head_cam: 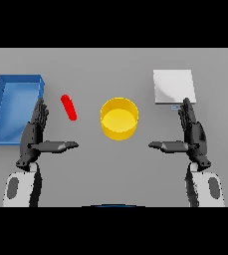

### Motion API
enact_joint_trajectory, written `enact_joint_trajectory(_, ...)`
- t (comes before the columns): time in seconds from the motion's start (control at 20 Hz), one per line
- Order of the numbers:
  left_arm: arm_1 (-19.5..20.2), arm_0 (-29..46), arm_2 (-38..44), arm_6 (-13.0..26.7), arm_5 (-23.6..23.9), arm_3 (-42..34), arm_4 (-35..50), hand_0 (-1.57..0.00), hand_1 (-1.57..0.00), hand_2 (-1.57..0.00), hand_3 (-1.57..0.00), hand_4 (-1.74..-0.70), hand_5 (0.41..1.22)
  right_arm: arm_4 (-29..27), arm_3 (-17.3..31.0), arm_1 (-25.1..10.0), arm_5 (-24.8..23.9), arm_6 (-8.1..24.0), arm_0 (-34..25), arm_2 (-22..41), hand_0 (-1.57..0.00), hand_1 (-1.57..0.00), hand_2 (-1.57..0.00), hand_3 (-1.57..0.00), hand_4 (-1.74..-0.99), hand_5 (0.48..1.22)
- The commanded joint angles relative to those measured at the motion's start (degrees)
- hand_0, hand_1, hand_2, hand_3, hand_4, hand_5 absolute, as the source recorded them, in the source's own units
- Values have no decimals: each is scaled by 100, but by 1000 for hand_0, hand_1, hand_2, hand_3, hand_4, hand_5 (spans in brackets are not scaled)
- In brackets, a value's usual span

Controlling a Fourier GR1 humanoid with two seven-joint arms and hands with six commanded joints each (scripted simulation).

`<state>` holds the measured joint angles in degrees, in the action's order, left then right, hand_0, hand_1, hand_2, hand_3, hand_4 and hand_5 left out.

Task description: Pick up the red beaker and tilt it to pour out 1 green nut into yellow bowl. Pick up the yellow bowl and place it on the metallic measuring scale.

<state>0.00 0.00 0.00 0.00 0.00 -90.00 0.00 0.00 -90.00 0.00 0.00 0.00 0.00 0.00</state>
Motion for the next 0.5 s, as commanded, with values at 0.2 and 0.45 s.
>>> enact_joint_trajectory(0.2, -13, 90, -37, -31, -6, -70, -9, 1, 1, 1, 1, -1204, 652, 87, -1, 100, -72, 9, -10, 87, 1, 1, 1, 1, -1245, 681)
enact_joint_trajectory(0.45, 362, 690, -522, 39, -100, -834, -638, 1, 1, 1, 1, -1218, 654, 1535, -612, -261, -438, -497, 523, 767, 1, 1, 1, 1, -1235, 679)
